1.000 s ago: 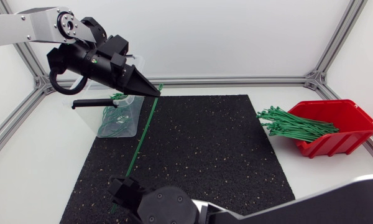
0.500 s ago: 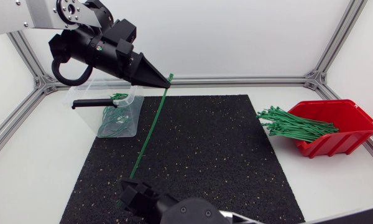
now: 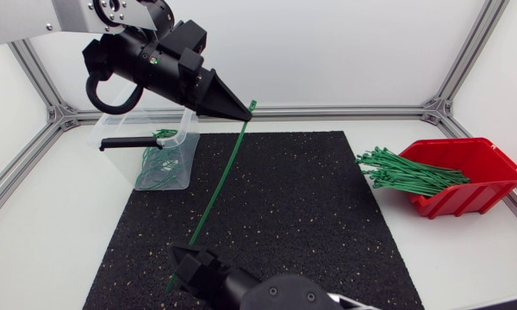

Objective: Take a green cable tie from the red box, thread the tail through the head to close it, then place it in the transparent bin on the left.

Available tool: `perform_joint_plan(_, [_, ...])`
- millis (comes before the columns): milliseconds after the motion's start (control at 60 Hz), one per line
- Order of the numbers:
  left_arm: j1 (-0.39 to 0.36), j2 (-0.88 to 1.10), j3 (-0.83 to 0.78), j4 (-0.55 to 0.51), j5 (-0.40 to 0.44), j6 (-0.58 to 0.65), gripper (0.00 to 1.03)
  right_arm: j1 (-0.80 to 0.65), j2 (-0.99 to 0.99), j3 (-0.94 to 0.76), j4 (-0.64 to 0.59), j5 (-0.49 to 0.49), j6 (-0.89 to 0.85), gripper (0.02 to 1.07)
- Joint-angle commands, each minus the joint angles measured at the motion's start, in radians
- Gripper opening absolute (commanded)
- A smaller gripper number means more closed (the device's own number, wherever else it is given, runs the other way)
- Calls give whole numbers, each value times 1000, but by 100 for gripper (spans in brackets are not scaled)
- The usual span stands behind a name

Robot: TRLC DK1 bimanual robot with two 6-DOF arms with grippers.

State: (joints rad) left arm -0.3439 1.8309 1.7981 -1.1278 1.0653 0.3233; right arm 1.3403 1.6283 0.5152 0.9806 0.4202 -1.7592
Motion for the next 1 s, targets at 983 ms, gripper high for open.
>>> perform_joint_plan(983, [-32,50,86,-6,-10,-40,3,-20,-62,-84,18,-47,-29,27])
